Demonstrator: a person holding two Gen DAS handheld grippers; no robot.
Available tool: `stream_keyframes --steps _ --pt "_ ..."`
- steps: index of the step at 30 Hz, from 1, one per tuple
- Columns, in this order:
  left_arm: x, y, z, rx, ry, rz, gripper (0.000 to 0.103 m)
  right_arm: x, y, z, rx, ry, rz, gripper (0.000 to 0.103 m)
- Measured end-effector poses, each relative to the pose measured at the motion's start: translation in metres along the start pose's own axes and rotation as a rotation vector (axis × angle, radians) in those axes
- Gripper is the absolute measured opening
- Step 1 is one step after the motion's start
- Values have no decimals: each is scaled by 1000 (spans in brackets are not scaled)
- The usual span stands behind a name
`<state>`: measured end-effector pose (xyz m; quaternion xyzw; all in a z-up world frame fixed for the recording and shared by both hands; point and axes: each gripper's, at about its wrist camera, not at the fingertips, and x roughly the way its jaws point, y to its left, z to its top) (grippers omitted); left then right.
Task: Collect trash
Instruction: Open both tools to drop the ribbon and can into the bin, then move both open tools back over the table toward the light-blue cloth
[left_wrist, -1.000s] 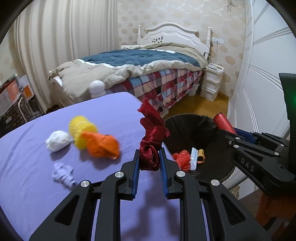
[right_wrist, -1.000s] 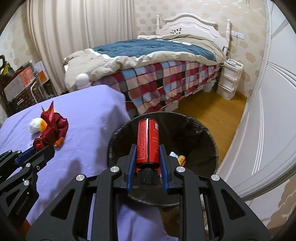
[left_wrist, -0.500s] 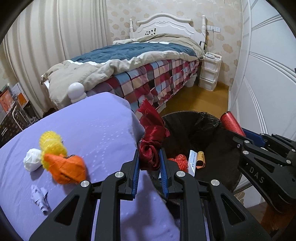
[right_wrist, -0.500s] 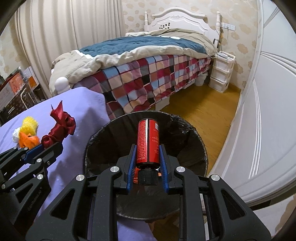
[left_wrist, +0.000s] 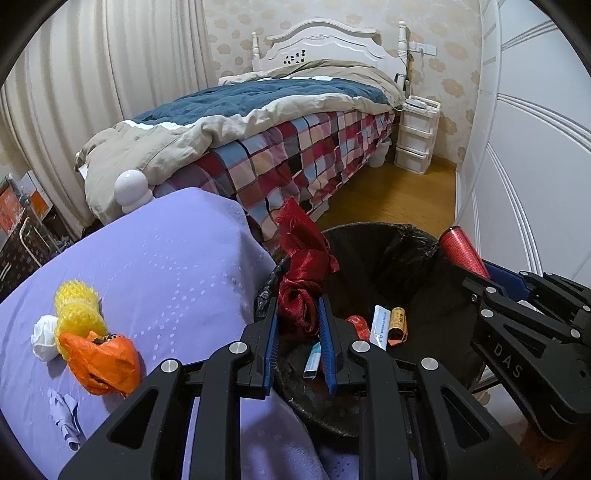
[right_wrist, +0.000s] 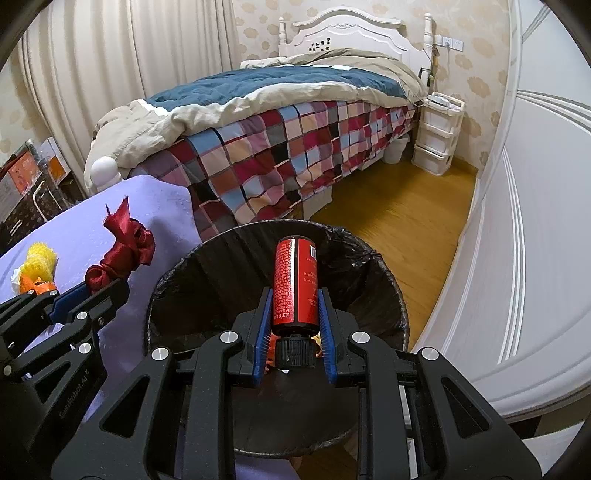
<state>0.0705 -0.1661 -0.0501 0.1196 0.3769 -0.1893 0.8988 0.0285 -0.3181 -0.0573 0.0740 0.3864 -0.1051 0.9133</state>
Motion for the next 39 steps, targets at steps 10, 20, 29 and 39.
stream_keyframes --steps 10,20,29,39 --pt "4 -2 3 1 6 9 38 4 -3 1 6 5 -4 24" --pt "-8 5 -3 -11 -15 29 68 5 -6 -1 16 1 -19 27" --pt "-30 32 -22 -78 8 77 69 -8 12 -8 -1 2 5 39" --pt "-60 87 -55 -184 17 209 70 -22 52 -32 -43 30 71 46"
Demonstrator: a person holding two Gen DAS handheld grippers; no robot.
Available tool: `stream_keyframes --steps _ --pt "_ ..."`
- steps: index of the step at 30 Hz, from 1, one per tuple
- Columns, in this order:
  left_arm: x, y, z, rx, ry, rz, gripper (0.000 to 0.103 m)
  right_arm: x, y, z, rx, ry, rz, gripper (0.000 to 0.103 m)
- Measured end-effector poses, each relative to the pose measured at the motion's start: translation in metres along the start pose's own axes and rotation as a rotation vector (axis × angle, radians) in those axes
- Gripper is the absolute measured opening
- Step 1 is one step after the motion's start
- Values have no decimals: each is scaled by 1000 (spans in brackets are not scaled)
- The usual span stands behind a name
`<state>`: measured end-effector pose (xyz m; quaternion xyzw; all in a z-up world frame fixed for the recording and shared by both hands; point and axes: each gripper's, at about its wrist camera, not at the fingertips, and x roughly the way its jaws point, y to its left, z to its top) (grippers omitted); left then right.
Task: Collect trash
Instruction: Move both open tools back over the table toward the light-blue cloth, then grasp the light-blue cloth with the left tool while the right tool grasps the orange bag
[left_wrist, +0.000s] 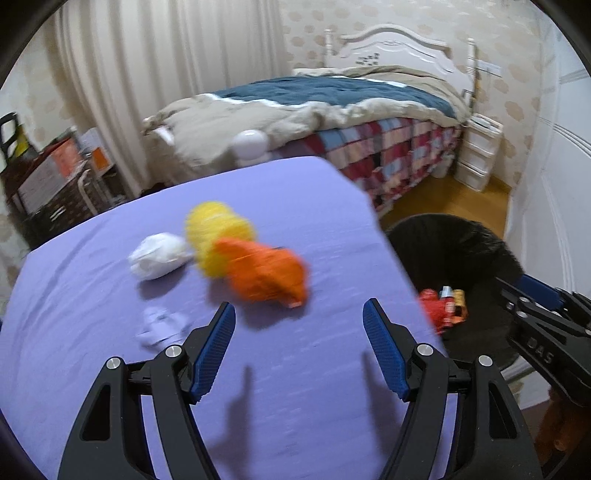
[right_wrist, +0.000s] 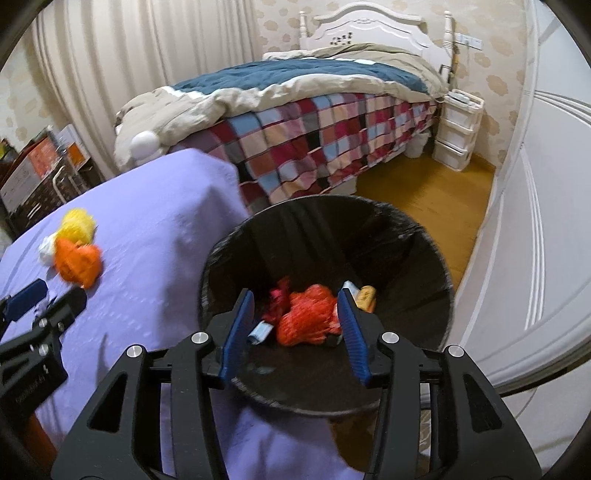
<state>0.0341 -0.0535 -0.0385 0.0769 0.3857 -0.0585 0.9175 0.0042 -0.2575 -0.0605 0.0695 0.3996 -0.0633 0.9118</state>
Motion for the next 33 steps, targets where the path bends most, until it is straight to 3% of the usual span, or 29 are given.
stream_keyframes --steps 9,16,22,25,33 --pt "13 63 -14 -121 58 113 70 -11 51 -6 -86 1 69 52" --pt "30 88 -15 -160 126 89 69 -11 96 -8 -158 17 132 57" --pt "26 101 -21 -119 109 85 38 -3 130 -8 -229 39 166 59" --pt "25 107 -24 -111 103 80 31 4 145 -6 -251 54 181 60" --pt "19 133 -32 -136 104 86 26 19 173 3 -283 71 196 60"
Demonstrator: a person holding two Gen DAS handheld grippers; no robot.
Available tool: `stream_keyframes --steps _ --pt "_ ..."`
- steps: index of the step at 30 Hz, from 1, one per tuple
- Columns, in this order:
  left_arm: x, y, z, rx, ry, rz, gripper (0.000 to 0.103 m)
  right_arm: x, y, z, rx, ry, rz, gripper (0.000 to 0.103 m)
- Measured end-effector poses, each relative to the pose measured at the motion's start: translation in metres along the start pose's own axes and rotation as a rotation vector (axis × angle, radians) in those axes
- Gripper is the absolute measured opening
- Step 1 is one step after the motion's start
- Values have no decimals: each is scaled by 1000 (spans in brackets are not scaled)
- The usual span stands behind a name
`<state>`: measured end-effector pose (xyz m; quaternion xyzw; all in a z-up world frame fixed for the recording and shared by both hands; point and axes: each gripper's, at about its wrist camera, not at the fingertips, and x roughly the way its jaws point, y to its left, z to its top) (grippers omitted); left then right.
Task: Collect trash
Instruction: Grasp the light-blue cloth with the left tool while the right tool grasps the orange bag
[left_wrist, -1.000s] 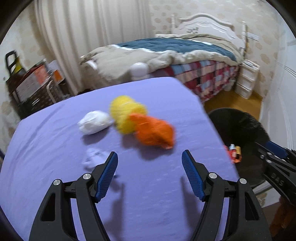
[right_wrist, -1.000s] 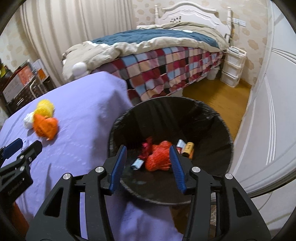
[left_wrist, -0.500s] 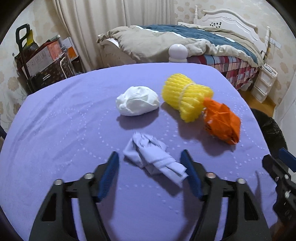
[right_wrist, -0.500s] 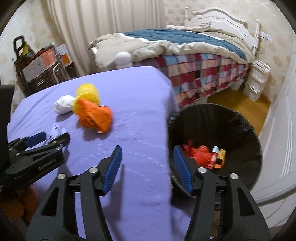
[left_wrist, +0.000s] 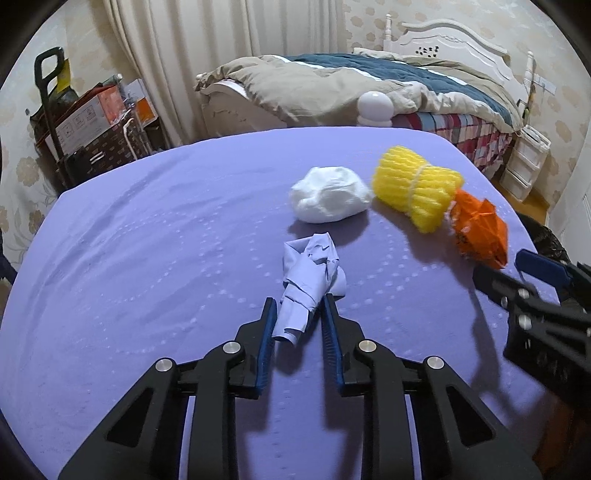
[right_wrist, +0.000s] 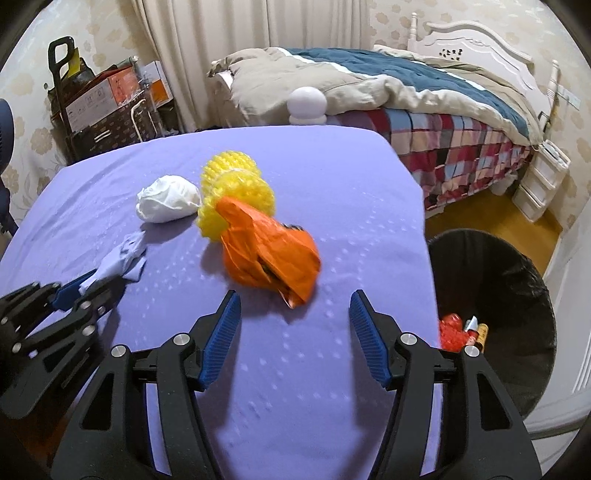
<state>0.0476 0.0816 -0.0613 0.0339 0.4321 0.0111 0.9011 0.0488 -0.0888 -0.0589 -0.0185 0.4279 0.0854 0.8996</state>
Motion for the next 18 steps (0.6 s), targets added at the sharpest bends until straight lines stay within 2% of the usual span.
stream_keyframes --steps 12,16,18 --pt "4 39 2 -69 1 20 25 21 13 20 -14 17 -13 60" --pt "7 47 5 -90 1 19 25 23 16 21 -28 18 -32 53" --pt "7 48 5 -94 -1 15 25 23 18 21 -35 18 -38 52"
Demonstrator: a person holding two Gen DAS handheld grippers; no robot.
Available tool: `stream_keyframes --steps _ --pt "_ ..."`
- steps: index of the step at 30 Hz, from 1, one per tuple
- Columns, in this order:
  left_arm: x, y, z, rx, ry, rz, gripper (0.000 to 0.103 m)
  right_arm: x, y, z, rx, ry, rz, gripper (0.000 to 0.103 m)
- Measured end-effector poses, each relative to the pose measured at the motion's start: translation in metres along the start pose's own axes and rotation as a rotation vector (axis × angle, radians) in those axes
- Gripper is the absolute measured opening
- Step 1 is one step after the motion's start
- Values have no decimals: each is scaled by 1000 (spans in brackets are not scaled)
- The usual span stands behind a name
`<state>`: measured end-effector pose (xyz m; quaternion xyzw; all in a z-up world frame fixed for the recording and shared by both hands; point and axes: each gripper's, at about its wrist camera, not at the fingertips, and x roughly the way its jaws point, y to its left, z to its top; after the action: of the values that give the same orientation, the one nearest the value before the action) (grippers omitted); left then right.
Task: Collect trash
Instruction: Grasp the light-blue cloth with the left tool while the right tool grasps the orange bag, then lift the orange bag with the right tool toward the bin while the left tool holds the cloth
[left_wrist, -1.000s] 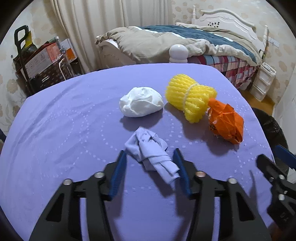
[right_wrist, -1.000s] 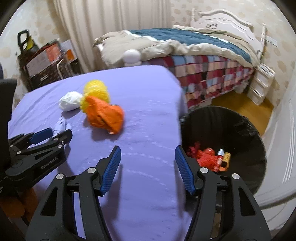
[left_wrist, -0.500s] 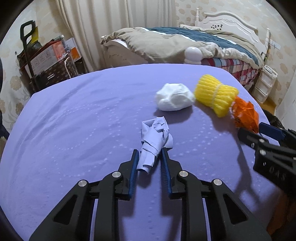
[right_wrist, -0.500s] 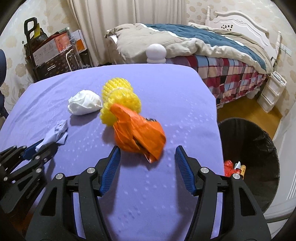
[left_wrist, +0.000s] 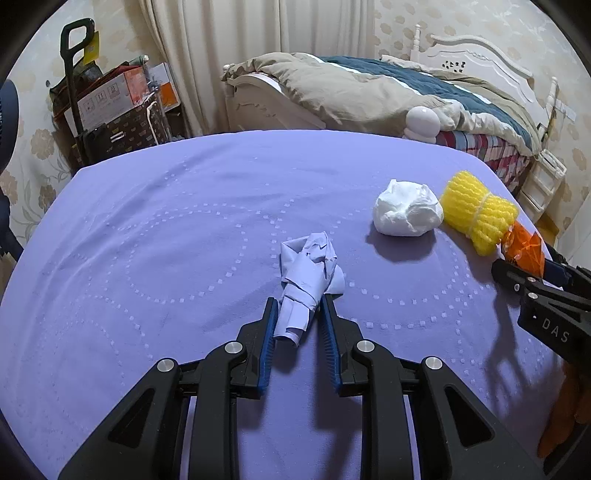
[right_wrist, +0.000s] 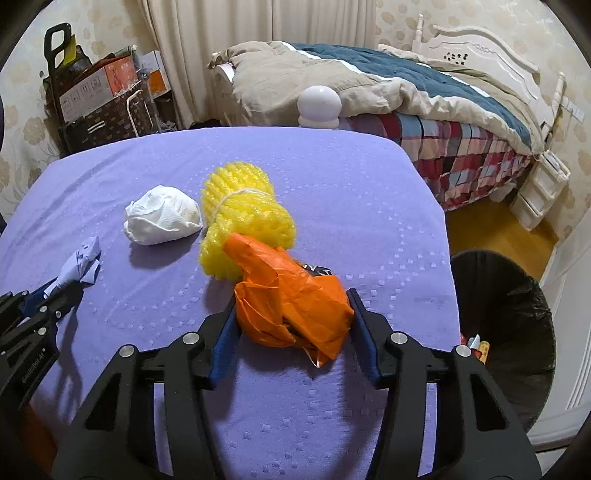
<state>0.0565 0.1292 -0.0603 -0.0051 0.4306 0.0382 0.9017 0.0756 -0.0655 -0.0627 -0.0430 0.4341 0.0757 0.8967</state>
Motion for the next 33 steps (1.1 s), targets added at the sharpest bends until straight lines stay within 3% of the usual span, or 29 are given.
stream_keyframes --steps 33 --pt "-28 -13 -26 31 -28 -38 18 -43 -1 -46 19 -22 24 51"
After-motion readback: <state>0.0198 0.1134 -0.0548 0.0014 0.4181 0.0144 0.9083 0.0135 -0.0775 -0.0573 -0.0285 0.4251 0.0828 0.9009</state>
